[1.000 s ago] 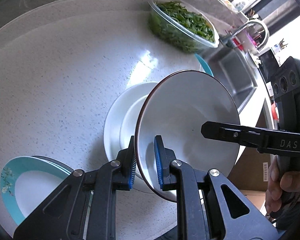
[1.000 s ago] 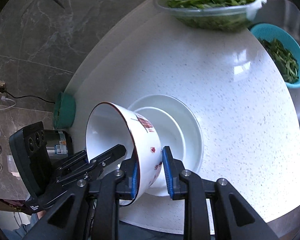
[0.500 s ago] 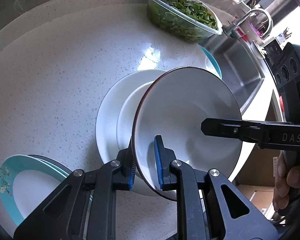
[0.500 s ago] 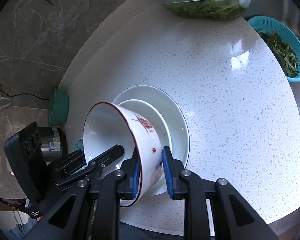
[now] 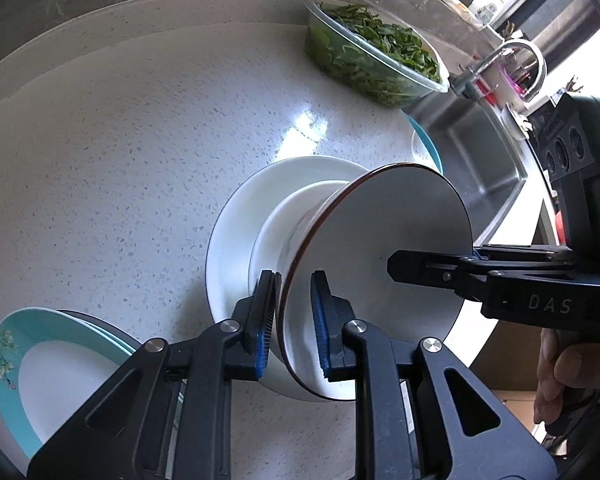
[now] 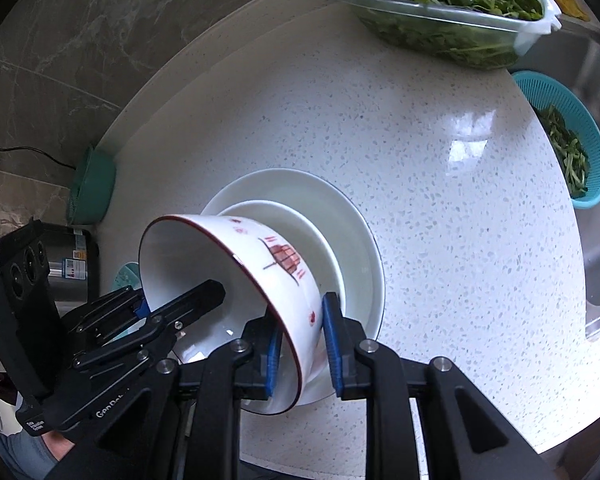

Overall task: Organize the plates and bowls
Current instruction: 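Lift the red-floral bowl and lower it into the nested white bowls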

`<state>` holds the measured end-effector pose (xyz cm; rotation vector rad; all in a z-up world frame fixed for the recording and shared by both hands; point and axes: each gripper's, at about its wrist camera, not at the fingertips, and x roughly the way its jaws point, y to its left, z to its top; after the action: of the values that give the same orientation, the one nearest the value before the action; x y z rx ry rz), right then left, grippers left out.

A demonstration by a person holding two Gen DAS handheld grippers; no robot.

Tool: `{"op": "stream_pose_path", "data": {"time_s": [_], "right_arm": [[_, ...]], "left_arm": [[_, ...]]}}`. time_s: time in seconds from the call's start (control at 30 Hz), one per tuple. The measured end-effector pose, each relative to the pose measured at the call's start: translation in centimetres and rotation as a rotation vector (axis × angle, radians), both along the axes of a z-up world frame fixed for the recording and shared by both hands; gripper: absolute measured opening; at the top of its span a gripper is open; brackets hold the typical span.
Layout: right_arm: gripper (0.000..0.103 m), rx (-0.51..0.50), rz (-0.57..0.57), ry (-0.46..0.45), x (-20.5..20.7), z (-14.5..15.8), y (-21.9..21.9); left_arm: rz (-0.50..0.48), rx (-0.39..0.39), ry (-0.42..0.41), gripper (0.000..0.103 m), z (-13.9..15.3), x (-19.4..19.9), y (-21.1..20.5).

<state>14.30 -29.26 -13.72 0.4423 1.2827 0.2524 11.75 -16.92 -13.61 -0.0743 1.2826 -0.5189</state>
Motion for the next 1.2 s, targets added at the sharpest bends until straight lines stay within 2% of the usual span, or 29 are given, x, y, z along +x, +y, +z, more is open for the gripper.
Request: {"op": "stream_pose_path", "data": {"time_s": [0.6,0.7,0.8,0.97,1.07,1.17,1.2], "right_arm": [[0.025,0.077,-0.045,0.022,-0.4,0.1,-2.0],[0.023,0.065,-0.037,0.018,-0.4,0.1,-2.1],[0.019,0.008,-0.007,0.006,-0.3,0.3,-2.0],[0.016,-0.018,0.009,0.001,0.1,0.5,-2.3],[0.014,-0.023,0.014,0.010,0.4,0.5,-2.5],[0.013,-0.020,0.017,0.023,0.5,0.3,-2.3],[0.013,-0.016,0.017,0.029,0.6,0.2,-2.2]], "left_arm": [[0.026,-0.011,-0.001,0.017,0.0,0.4,0.5],[0.026,-0.013,0.001,0.017,0.0,0.4,0.5],[0.033,-0.019,0.004,0.017,0.1,0.4,0.4],[0.071,-0.056,0.006,0.017,0.3,0.5,0.7],[0.078,-0.070,-0.007,0.022,0.6,0.4,0.7],[0.077,-0.092,-0.020,0.034,0.9,0.2,0.7],[0.075,-0.106,-0.025,0.042,1.1,0.1,0.7]]}}
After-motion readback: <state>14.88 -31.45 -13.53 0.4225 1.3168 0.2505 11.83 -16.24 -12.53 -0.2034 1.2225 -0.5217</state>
